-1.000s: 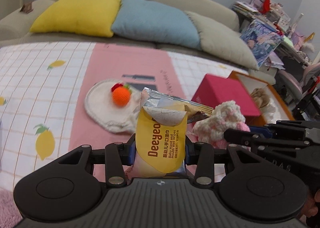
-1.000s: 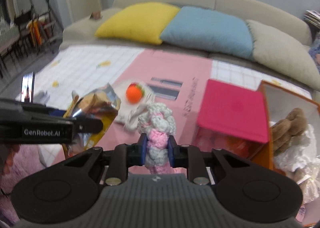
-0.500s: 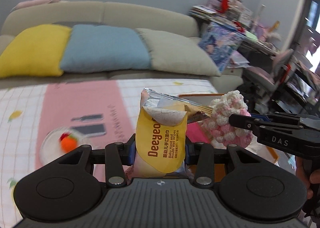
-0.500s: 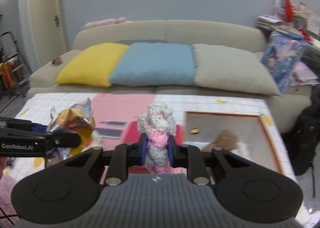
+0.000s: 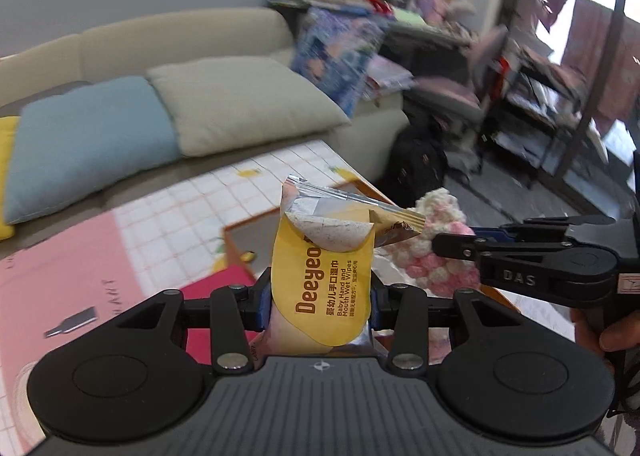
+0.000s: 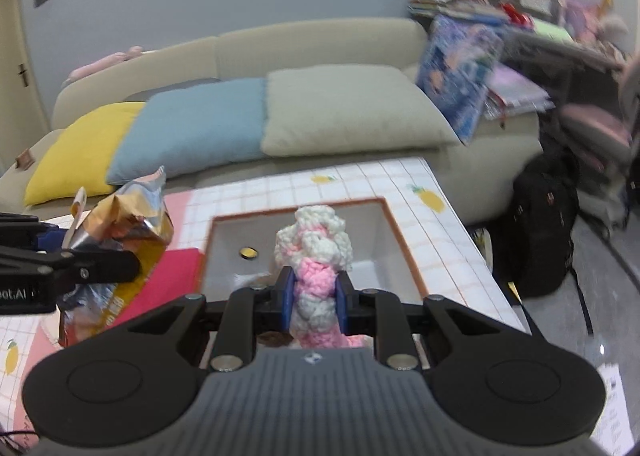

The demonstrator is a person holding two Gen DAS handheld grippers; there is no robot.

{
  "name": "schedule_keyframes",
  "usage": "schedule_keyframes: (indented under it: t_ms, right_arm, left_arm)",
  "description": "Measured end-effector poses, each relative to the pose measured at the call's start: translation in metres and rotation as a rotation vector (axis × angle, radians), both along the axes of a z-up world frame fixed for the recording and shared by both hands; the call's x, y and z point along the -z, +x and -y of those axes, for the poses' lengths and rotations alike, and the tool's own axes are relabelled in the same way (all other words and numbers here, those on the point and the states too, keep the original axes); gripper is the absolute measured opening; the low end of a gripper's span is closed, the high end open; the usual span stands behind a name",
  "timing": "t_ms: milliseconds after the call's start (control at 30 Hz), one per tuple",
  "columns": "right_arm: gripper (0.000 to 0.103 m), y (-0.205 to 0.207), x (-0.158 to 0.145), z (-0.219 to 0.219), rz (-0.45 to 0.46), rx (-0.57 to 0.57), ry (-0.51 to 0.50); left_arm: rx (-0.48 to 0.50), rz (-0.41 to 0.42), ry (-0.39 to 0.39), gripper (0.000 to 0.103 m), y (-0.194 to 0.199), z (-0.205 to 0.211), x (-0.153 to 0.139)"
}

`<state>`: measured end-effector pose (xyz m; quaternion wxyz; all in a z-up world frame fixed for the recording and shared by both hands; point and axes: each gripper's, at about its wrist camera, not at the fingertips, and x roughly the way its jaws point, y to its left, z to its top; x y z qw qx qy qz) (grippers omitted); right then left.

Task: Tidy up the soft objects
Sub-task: 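Lift the packet and knitted toy and carry both over the white box, then open both grippers to drop the packet and knitted toy into the box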

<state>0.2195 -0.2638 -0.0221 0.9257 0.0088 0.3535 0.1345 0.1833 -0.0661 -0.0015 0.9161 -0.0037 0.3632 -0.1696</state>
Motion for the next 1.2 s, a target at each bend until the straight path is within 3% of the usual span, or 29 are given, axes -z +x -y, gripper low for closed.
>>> schedule_keyframes:
  t_ms: [333, 433, 633, 833, 1067, 1200]
  right_arm:
    - [0.02, 0.014, 0.022, 0.042, -0.049, 0.105, 0.058]
    - [0.02, 0.02, 0.026, 0.049, -0.057, 0.09, 0.092]
    - [0.02, 0.037, 0.035, 0.048, -0.063, 0.058, 0.111]
    - [0.02, 0.062, 0.046, 0.041, -0.081, 0.034, 0.119]
    - [0.02, 0.086, 0.07, 0.024, -0.121, 0.051, 0.096]
    - [0.021, 0.093, 0.08, 0.012, -0.143, 0.042, 0.086]
  left_arm:
    - [0.175, -0.112, 0.03, 0.048, 0.035, 0.056, 0.032]
    - [0.185, -0.148, 0.081, 0.048, 0.049, 0.066, 0.048]
    - [0.095, -0.16, 0.164, 0.048, 0.07, 0.059, 0.059]
    - [0.007, -0.149, 0.178, 0.048, 0.084, 0.048, 0.058]
    - [-0.043, -0.074, 0.334, 0.048, 0.093, 0.06, 0.065]
    - [-0.076, -0.041, 0.473, 0.048, 0.094, 0.069, 0.069]
